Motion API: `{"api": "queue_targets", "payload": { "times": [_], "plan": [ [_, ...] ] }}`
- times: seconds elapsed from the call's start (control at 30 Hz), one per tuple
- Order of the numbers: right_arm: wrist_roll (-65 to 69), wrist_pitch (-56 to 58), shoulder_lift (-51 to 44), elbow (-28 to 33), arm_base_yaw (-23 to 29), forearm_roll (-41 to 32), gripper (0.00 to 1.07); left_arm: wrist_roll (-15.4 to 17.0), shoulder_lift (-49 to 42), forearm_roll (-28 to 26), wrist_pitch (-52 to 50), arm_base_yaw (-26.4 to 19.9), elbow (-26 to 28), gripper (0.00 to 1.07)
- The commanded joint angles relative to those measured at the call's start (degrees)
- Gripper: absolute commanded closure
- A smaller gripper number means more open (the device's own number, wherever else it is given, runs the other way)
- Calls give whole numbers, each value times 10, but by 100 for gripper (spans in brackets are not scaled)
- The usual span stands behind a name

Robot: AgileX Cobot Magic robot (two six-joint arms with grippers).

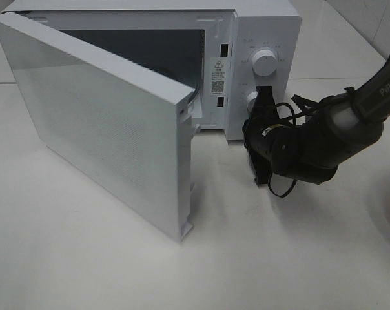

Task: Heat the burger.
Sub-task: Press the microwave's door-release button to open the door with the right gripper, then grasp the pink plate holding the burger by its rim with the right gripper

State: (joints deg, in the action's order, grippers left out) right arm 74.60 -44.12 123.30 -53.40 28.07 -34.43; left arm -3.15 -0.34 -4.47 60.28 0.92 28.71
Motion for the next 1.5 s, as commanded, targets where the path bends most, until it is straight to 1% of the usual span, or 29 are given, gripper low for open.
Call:
{"api": "queue_targets", "payload": {
  "times": [0.03,0.13,0.27,0.3,0.33,0.37,0.43,0.5,0.6,0.67,0.73,0.77,0.87,0.97,1.03,1.13,1.2,1.3,1.37,1.4,1.47,1.5],
  "plan": [
    [-16,-131,0,-50,-19,44,107,2,-14,-2,-8,3,-2,6],
    [-15,-127,0,-50,-16,49,107,2,-14,-2,-8,3,-2,6],
    [-11,-124,-7,-34,-5,42,107,2,-14,-2,-8,3,-2,6],
    [-11,-120,-14,-19,1,33,107,2,-14,-2,-8,3,-2,6],
    [-11,-120,-14,-19,1,33,107,2,-14,-2,-8,3,-2,6],
    [-7,-94,-20,-7,2,34,107,2,-14,-2,-8,3,-2,6],
    [-4,-83,-23,-2,5,34,107,2,-14,-2,-8,3,-2,6],
    [9,-64,-33,20,18,26,107,2,-14,-2,-8,3,-2,6],
    [9,-58,-35,26,18,23,107,2,-14,-2,-8,3,-2,6],
    [8,-51,-52,54,23,22,107,2,-14,-2,-8,3,-2,6],
    [8,-50,-57,61,23,22,107,2,-14,-2,-8,3,-2,6],
    [5,-48,-68,75,28,21,107,2,-14,-2,-8,3,-2,6],
    [4,-48,-73,80,28,21,107,2,-14,-2,-8,3,-2,6],
    [4,-24,-89,95,28,25,107,2,-14,-2,-8,3,-2,6],
    [2,0,-119,115,28,32,107,2,-14,-2,-8,3,-2,6],
    [1,0,-127,122,28,38,107,2,-14,-2,-8,3,-2,6],
    [-7,3,-159,151,28,73,107,2,-14,-2,-8,3,-2,6],
    [-13,11,-171,159,28,77,107,2,-14,-2,-8,3,-2,6],
    [-29,88,-206,177,28,91,107,2,-14,-2,-8,3,-2,6],
    [-29,88,-206,177,28,91,107,2,-14,-2,-8,3,-2,6],
    [-74,139,-227,180,28,105,107,2,-14,-2,-8,3,-2,6],
    [-74,139,-227,180,28,105,107,2,-14,-2,-8,3,-2,6]
  ]
}}
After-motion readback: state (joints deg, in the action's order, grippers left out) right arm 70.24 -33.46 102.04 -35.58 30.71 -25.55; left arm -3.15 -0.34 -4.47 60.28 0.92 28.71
